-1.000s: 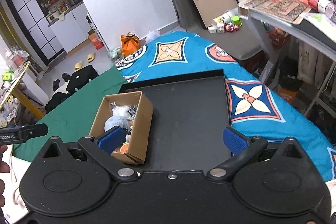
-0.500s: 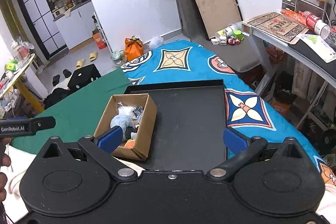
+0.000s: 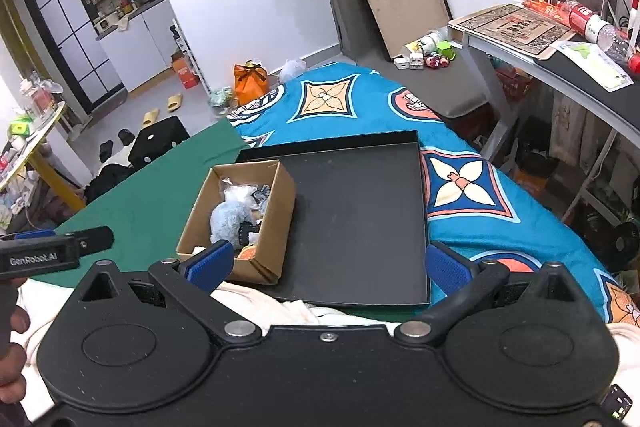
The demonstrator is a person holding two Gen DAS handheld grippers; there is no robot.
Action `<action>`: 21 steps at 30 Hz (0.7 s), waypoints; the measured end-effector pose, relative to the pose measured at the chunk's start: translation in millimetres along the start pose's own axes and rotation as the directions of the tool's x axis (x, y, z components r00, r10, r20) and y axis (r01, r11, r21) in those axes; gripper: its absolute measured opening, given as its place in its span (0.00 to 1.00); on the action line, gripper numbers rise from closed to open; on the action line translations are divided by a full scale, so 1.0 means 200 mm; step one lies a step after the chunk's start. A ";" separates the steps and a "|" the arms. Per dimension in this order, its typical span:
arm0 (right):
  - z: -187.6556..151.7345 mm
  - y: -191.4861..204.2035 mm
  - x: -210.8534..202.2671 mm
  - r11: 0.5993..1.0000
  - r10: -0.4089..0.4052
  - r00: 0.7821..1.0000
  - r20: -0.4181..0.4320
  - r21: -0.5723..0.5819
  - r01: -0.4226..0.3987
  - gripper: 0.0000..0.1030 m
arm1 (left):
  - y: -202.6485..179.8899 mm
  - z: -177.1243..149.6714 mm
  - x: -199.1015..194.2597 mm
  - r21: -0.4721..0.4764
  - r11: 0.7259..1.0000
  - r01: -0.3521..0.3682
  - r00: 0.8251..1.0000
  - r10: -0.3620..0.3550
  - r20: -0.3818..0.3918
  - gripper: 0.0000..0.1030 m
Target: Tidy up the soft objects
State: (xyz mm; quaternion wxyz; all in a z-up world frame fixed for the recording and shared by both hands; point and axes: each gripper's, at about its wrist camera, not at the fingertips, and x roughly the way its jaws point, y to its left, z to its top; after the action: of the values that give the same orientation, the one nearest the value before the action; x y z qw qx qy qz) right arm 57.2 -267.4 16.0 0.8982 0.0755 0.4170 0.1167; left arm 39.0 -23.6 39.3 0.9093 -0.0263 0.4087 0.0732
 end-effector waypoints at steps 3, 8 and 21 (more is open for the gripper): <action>-0.01 0.00 -0.01 1.000 0.001 1.000 -0.003 0.003 -0.001 1.00 | -0.03 0.00 -0.01 0.022 1.000 0.009 1.000 -0.009 -0.008 0.99; -0.01 0.00 -0.01 1.000 0.002 1.000 -0.005 0.001 -0.002 1.00 | -0.05 0.00 -0.02 0.036 0.999 0.022 1.000 -0.021 -0.006 0.99; 0.00 0.03 -0.01 1.000 0.004 1.000 -0.003 -0.014 -0.004 1.00 | -0.04 0.01 -0.01 0.024 0.999 0.030 0.999 -0.030 -0.014 0.99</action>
State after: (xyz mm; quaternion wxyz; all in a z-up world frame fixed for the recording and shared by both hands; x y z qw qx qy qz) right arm 55.8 -262.7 18.0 0.8979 0.0700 0.4174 0.1214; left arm 40.4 -31.1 42.6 0.9078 -0.0221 0.4153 0.0544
